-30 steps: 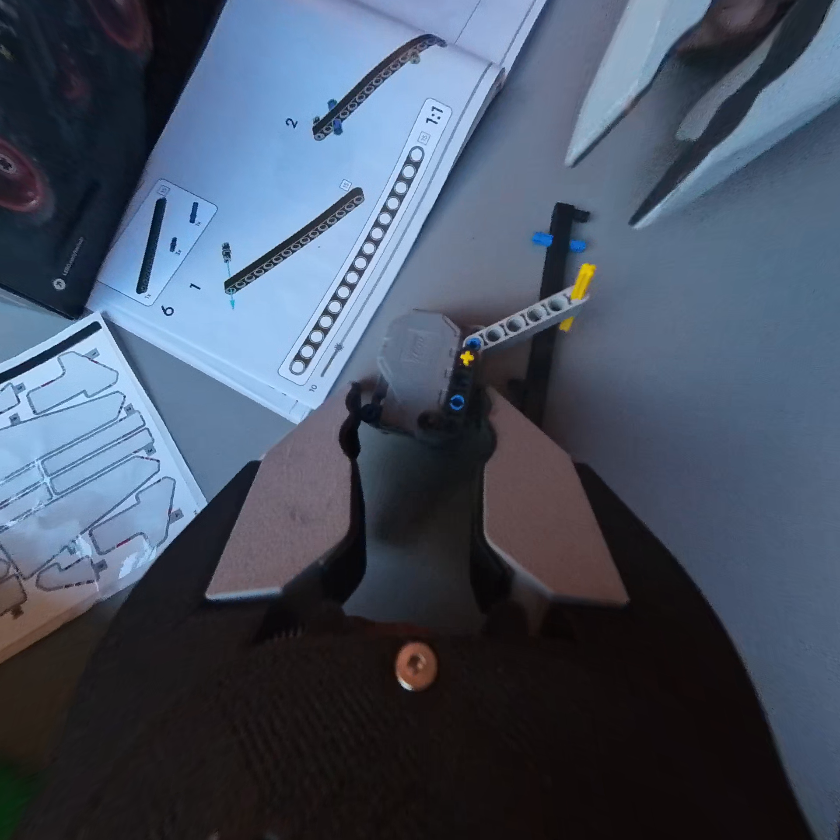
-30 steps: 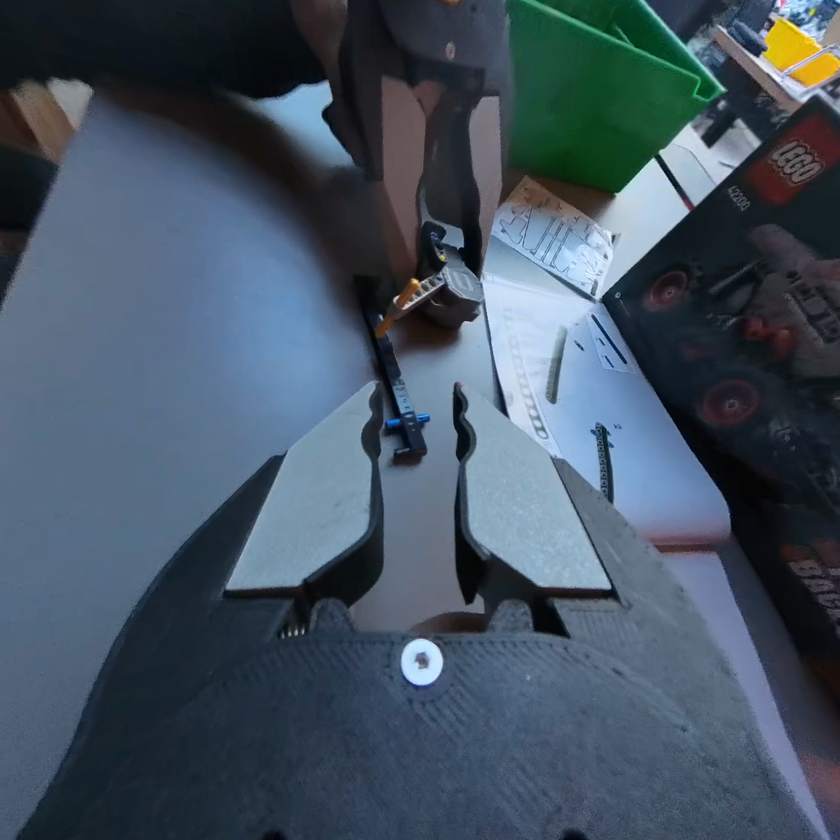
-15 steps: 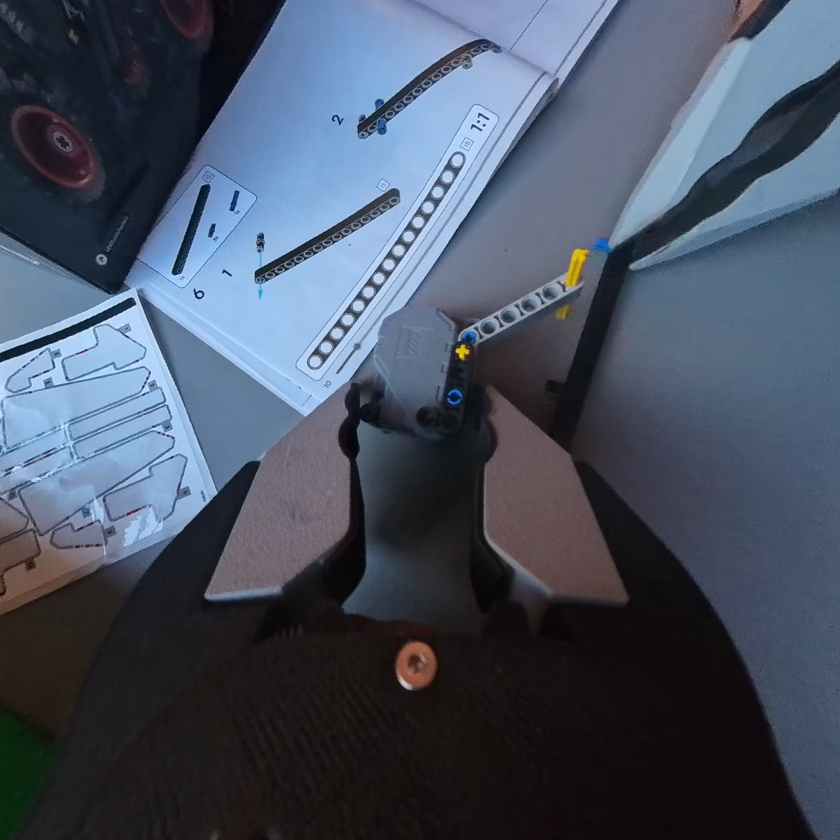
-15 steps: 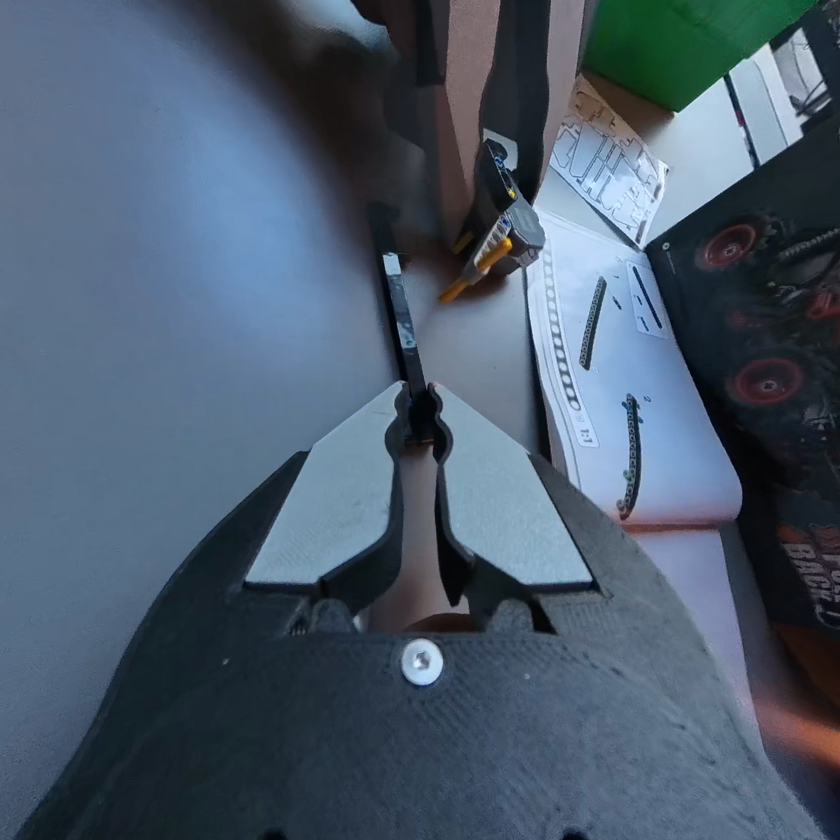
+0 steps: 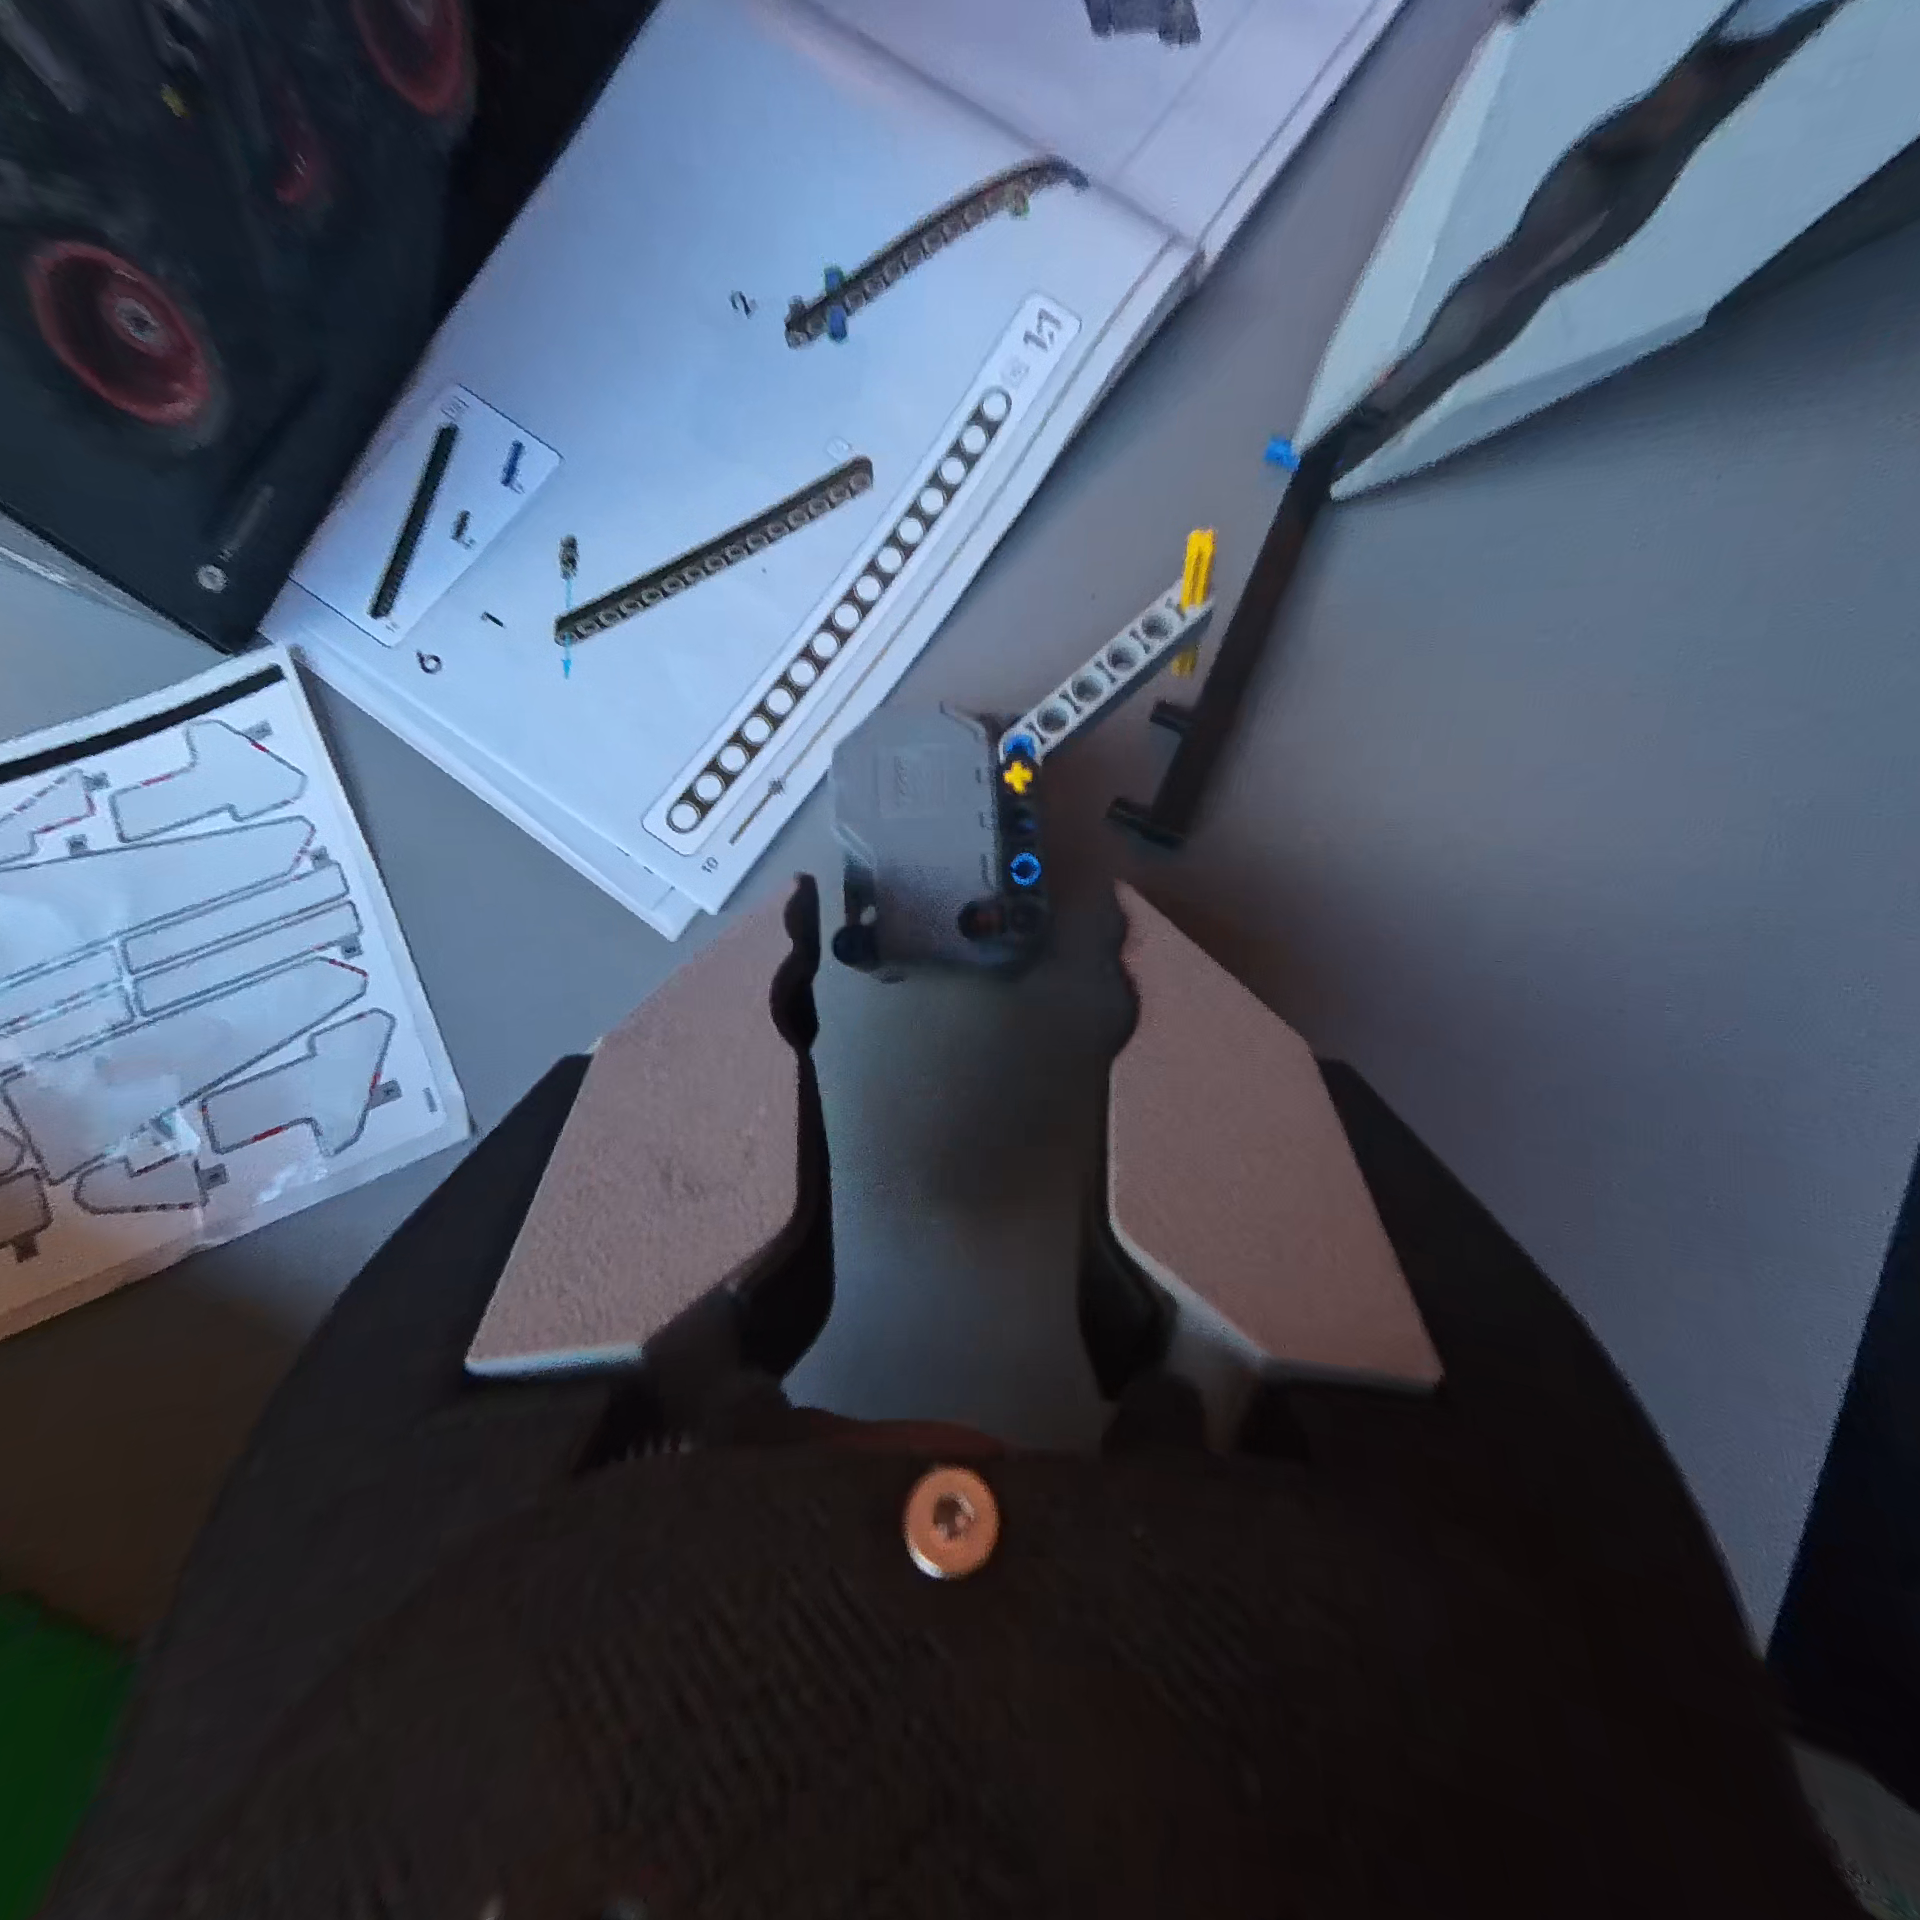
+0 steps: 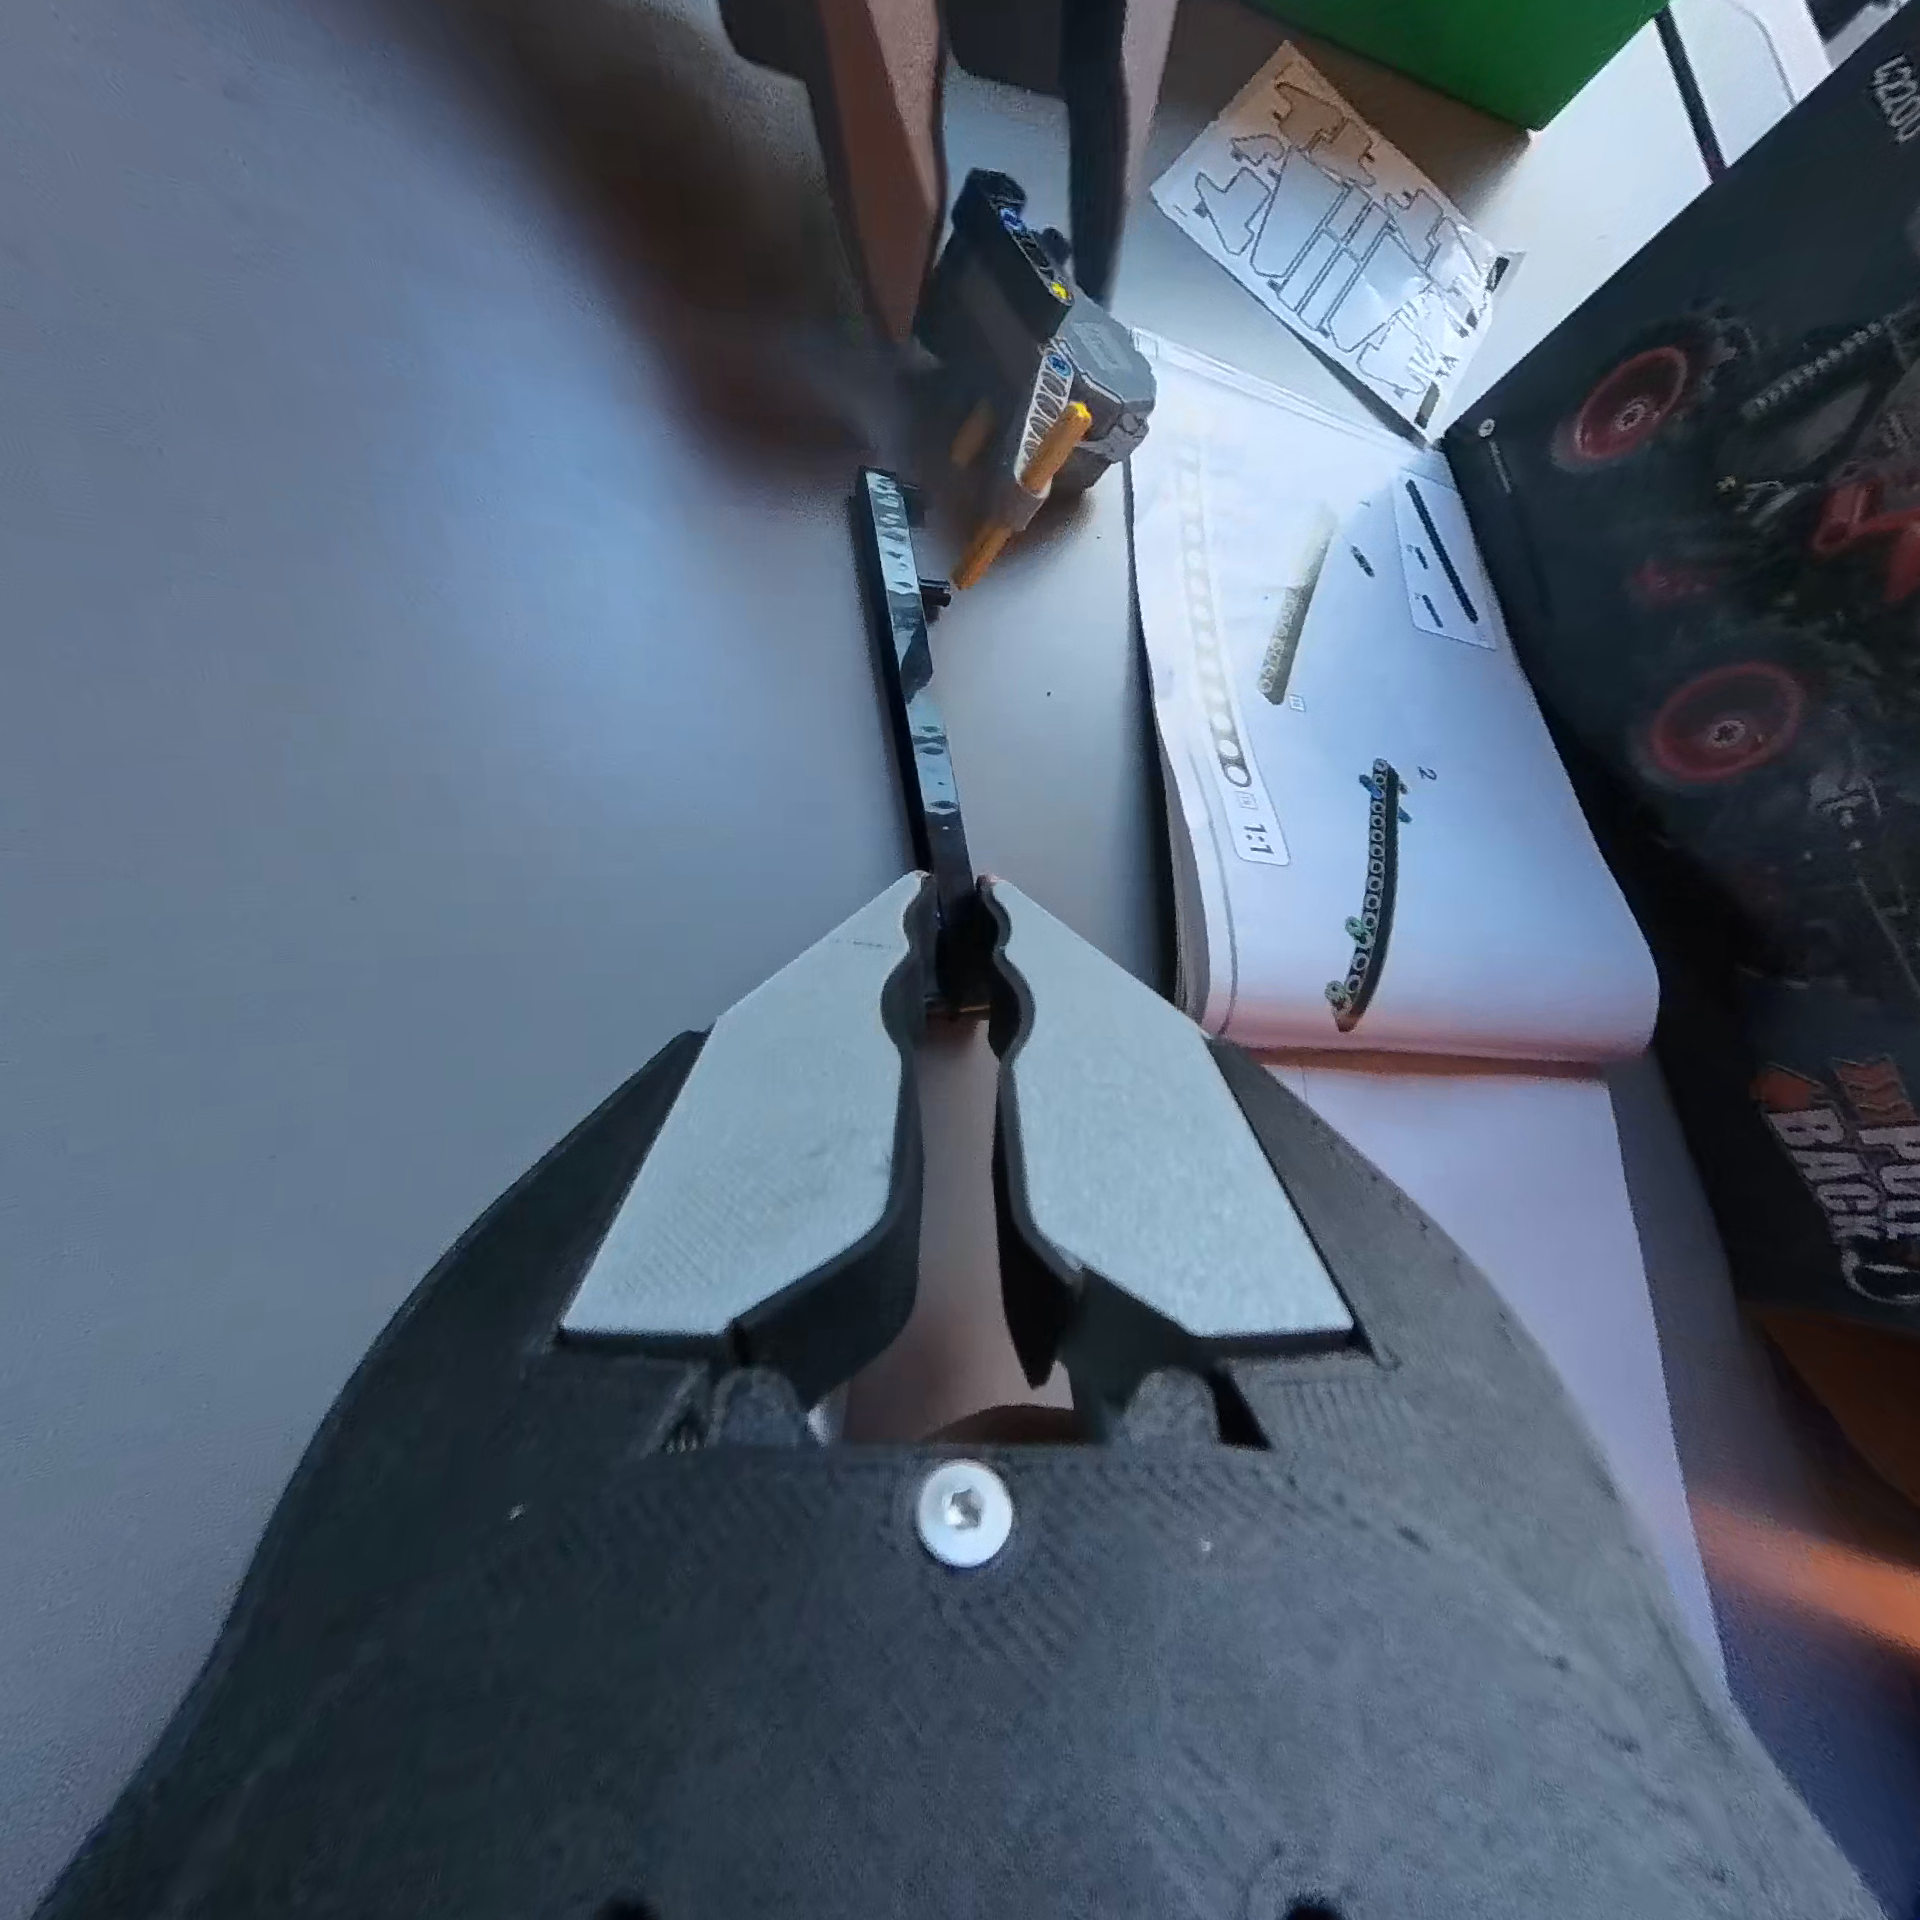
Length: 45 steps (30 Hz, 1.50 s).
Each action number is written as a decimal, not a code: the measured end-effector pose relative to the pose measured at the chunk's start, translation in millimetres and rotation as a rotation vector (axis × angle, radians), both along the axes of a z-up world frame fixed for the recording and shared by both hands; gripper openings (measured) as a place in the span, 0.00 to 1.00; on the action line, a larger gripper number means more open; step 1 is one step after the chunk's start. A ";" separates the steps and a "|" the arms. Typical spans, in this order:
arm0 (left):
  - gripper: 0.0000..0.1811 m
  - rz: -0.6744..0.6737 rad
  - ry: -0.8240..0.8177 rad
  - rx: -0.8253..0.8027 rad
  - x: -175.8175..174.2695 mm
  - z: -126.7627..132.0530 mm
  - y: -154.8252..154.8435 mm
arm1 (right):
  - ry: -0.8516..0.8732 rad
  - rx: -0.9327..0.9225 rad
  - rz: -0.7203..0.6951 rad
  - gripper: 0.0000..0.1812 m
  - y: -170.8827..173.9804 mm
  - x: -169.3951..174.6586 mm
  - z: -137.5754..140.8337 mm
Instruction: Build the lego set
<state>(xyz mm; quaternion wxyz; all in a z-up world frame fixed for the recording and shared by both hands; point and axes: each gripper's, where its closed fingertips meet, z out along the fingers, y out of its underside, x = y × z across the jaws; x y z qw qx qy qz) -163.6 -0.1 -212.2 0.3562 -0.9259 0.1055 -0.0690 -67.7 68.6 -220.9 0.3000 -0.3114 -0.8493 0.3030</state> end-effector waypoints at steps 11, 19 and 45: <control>0.32 -0.002 -0.001 -0.020 4.3 -12.6 5.8 | 0.000 -0.044 0.023 0.10 -5.0 0.3 2.5; 0.27 0.009 0.015 -0.012 1.7 -12.7 7.9 | 0.041 0.039 0.001 0.10 -9.6 -9.5 -0.8; 0.40 -0.086 0.083 0.143 15.0 17.5 11.4 | 0.154 0.064 0.023 0.03 -16.0 -1.5 17.7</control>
